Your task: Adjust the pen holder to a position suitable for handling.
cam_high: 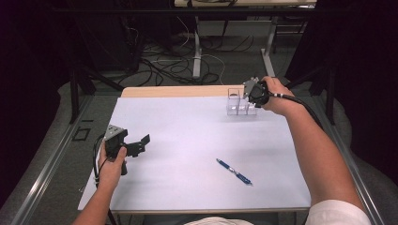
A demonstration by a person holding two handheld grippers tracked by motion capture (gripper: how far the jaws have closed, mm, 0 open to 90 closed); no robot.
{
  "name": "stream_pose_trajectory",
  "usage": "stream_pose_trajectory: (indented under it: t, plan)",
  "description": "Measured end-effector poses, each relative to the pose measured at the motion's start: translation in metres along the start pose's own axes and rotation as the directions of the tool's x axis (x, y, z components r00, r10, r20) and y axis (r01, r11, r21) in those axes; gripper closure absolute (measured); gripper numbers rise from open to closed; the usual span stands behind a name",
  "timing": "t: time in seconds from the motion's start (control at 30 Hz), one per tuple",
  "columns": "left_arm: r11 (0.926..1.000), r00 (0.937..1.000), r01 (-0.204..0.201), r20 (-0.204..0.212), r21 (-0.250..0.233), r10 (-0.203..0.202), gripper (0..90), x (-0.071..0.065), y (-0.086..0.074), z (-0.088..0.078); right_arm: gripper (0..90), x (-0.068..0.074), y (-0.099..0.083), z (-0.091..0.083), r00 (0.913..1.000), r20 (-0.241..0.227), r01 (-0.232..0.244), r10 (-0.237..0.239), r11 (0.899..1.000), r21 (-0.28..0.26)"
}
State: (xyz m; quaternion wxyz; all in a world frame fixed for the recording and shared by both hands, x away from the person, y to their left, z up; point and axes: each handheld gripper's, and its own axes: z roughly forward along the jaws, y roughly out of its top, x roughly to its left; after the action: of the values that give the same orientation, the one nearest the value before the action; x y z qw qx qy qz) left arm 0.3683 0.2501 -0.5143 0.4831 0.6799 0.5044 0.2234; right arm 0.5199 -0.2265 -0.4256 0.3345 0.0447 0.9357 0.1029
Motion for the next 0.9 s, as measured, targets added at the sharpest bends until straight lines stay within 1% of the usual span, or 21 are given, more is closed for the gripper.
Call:
stream_pose_trajectory:
  t: [0.07,0.17,0.2,0.23,0.27,0.3,0.4,0.43,0.47,0.5,0.53,0.57,0.6,0.63,0.67,0.7,0.73,0.77,0.8,0.83,0.9]
  plan:
    - [1.0000,1.0000,-0.002,-0.002,-0.001,0.002,0.4,0.000,0.000,0.000,58.8,0.002,0.001,0.004,1.0000,-0.002,-0.006,0.006,1.000,0.004]
    - [1.0000,1.0000,0.003,-0.002,-0.003,-0.003,0.4,0.000,0.000,0.000,60.3,0.001,0.003,0.011,0.9995,-0.020,0.026,-0.026,1.000,0.000]
    - [1.0000,1.0000,0.005,-0.003,-0.003,-0.005,0.4,0.000,0.000,0.000,60.3,0.001,0.003,0.011,0.9995,-0.020,0.026,-0.026,1.000,0.000]
    - [1.0000,1.0000,-0.001,-0.003,0.001,0.001,0.4,0.001,0.000,0.000,60.8,0.003,0.005,0.016,0.9993,-0.036,0.006,-0.006,1.000,0.004]
    - [1.0000,1.0000,0.007,-0.002,-0.006,-0.007,0.4,0.000,0.000,0.000,60.9,0.001,0.005,0.018,0.9990,-0.037,0.026,-0.026,1.000,-0.007]
    - [1.0000,1.0000,0.007,-0.002,-0.006,-0.007,0.4,0.000,0.000,0.000,61.3,0.001,0.006,0.020,0.9985,-0.045,0.030,-0.031,1.000,-0.006]
    - [0.9999,1.0000,0.009,-0.002,-0.007,-0.009,0.4,0.001,0.000,0.000,62.1,0.001,0.007,0.025,0.9987,-0.048,0.017,-0.018,1.000,-0.017]
    - [0.9999,1.0000,0.009,-0.001,-0.007,-0.009,0.4,0.001,0.000,0.000,62.3,0.001,0.009,0.030,0.9977,-0.065,0.019,-0.019,1.000,-0.008]
    - [0.9999,1.0000,0.009,-0.001,-0.005,-0.009,0.4,0.001,0.000,0.000,62.3,0.001,0.009,0.030,0.9977,-0.065,0.019,-0.019,1.000,-0.008]
    - [0.9999,1.0000,0.009,0.000,-0.008,-0.009,0.4,0.001,0.000,0.001,62.2,0.002,0.009,0.033,0.9979,-0.065,-0.002,0.001,1.000,-0.008]
    - [0.9999,1.0000,0.009,0.000,-0.008,-0.009,0.4,0.001,0.000,0.001,61.8,0.000,0.009,0.035,0.9977,-0.064,0.023,-0.024,1.000,-0.019]
    - [0.9999,1.0000,0.009,-0.001,-0.005,-0.009,0.4,0.001,0.000,0.000,61.5,0.002,0.009,0.036,0.9977,-0.068,0.000,0.000,1.000,-0.009]
    - [0.9999,1.0000,0.009,0.000,-0.007,-0.009,0.4,0.001,0.000,0.000,61.4,-0.001,0.010,0.038,0.9969,-0.072,0.030,-0.031,1.000,-0.009]
    - [0.9999,0.9999,0.012,-0.001,-0.007,-0.012,0.4,0.001,0.000,0.000,61.4,0.001,0.009,0.040,0.9976,-0.069,0.009,-0.010,1.000,-0.020]
    - [0.9999,0.9999,0.010,-0.001,-0.007,-0.010,0.4,0.001,0.000,0.000,61.4,0.001,0.009,0.040,0.9976,-0.069,0.009,-0.010,1.000,-0.020]
    - [0.9999,0.9999,0.010,-0.001,-0.007,-0.010,0.4,0.001,0.000,0.000,61.5,0.001,0.009,0.043,0.9977,-0.063,0.024,-0.026,0.999,-0.037]
    - [0.9999,0.9999,0.010,0.000,-0.006,-0.010,0.4,0.001,0.000,0.000,61.5,0.001,0.009,0.043,0.9977,-0.063,0.024,-0.026,0.999,-0.037]
    - [0.9999,0.9999,0.010,0.001,-0.007,-0.010,0.4,0.001,0.000,0.001,61.6,0.001,0.010,0.042,0.9970,-0.077,0.011,-0.012,1.000,-0.009]
    - [0.9999,1.0000,0.010,0.001,-0.006,-0.010,0.4,0.001,0.000,0.001,62.0,0.001,0.010,0.044,0.9964,-0.083,0.018,-0.018,1.000,0.001]
    - [0.9999,1.0000,0.009,0.001,-0.006,-0.009,0.4,0.001,0.000,0.001,62.2,0.000,0.010,0.046,0.9957,-0.086,0.032,-0.032,0.999,-0.003]
    - [0.9999,1.0000,0.009,0.001,-0.006,-0.009,0.4,0.001,0.000,0.001,62.2,0.001,0.010,0.047,0.9961,-0.083,0.031,-0.031,1.000,-0.006]
